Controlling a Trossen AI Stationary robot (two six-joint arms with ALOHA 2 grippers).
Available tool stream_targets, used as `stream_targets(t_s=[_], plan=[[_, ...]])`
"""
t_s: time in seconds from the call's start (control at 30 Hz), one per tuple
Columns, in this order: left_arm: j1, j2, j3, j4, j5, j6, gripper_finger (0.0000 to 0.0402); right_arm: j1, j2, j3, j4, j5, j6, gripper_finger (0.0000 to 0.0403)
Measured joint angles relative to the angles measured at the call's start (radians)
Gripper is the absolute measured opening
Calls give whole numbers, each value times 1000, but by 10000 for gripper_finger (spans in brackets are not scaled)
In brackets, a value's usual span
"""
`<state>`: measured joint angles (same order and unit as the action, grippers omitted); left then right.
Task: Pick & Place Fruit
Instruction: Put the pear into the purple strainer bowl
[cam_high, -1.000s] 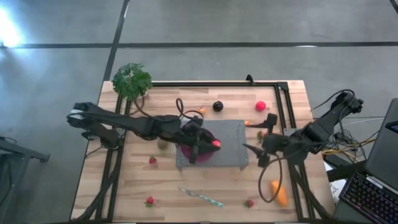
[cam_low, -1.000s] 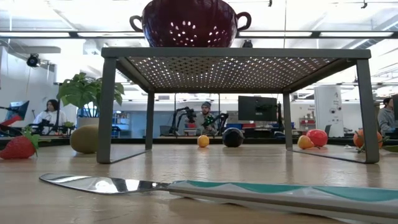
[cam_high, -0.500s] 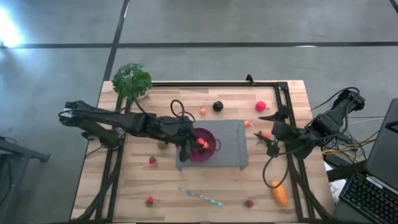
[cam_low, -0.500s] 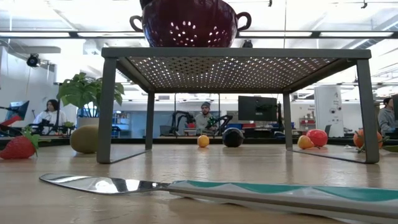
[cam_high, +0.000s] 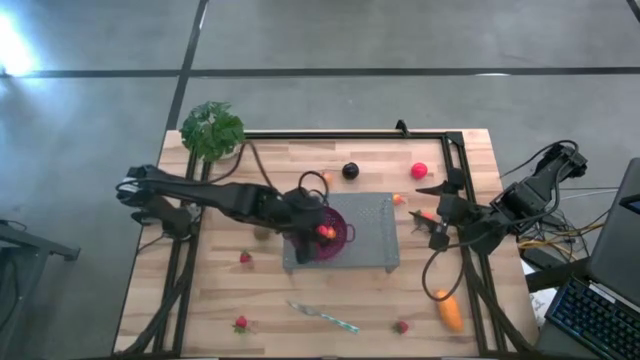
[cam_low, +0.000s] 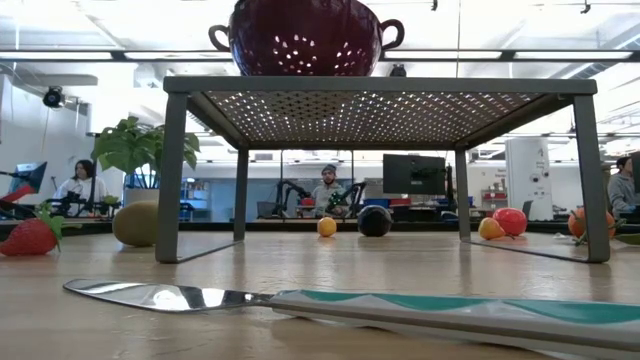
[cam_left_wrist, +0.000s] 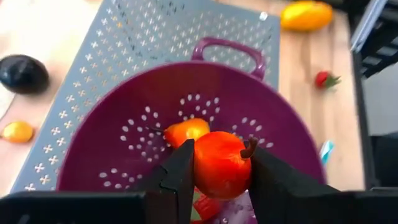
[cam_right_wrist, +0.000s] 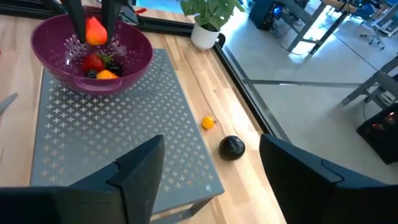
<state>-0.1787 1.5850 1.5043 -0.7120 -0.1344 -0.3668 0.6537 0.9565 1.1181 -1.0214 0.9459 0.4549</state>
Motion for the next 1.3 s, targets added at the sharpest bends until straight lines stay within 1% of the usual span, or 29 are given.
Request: stream_targets(t_s=[0.13, 0.23, 0.37, 0.5, 0.83, 1.3], plan=[[0, 63, 75, -67, -2, 16, 123, 0, 0, -13, 0, 0, -1, 250], [0, 88, 106, -91, -3, 37, 123, 0, 0, -27, 0, 0, 1, 246], [3, 110, 108, -123, -19, 52, 123, 0, 0, -48, 0, -1, 10, 245], [9, 118, 108, -172, -51, 52, 123, 0, 0, -59, 0, -3, 10, 254], [14, 123, 104, -216, -52, 60, 124, 0, 0, -62, 1, -3, 10, 280], [24, 128, 100, -249, -41, 61, 127, 0, -1, -62, 1, -3, 10, 295]])
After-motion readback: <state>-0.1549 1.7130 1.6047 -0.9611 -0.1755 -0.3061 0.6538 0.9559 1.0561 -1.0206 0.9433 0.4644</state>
